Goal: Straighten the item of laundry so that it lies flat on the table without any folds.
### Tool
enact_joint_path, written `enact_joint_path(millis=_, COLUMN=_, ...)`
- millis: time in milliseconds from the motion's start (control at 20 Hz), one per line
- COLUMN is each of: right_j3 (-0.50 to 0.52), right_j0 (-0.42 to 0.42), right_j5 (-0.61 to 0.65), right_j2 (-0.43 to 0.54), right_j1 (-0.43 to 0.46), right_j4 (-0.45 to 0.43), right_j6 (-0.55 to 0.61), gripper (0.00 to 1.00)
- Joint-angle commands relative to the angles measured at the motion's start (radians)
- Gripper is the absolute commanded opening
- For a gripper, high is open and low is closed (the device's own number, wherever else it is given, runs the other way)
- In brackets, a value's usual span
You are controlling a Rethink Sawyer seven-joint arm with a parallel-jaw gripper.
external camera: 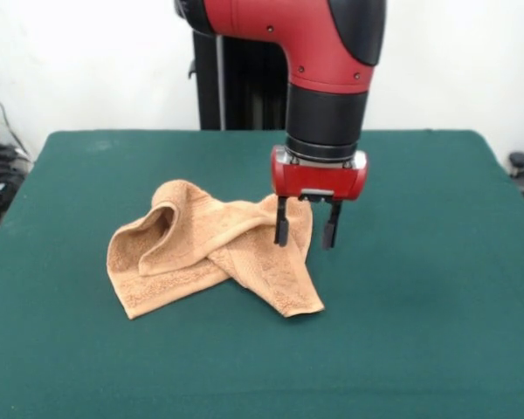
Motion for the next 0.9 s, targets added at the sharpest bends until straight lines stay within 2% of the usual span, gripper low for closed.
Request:
enact_joint_path(millis=50, right_j3=0.106, right_j0=0.006, right_j5=-0.007, right_j2=0.103, right_j1=0.022, right_j4=-0.055, right_j6=0.119, gripper=1.00)
enact_joint_path(millis=900, right_j3=0.102, right_j0=-0.048, right_j5=-0.028, right_j2=0.123, right_j1=0.041, right_j4=-0.120, right_j6=0.110, gripper=1.00)
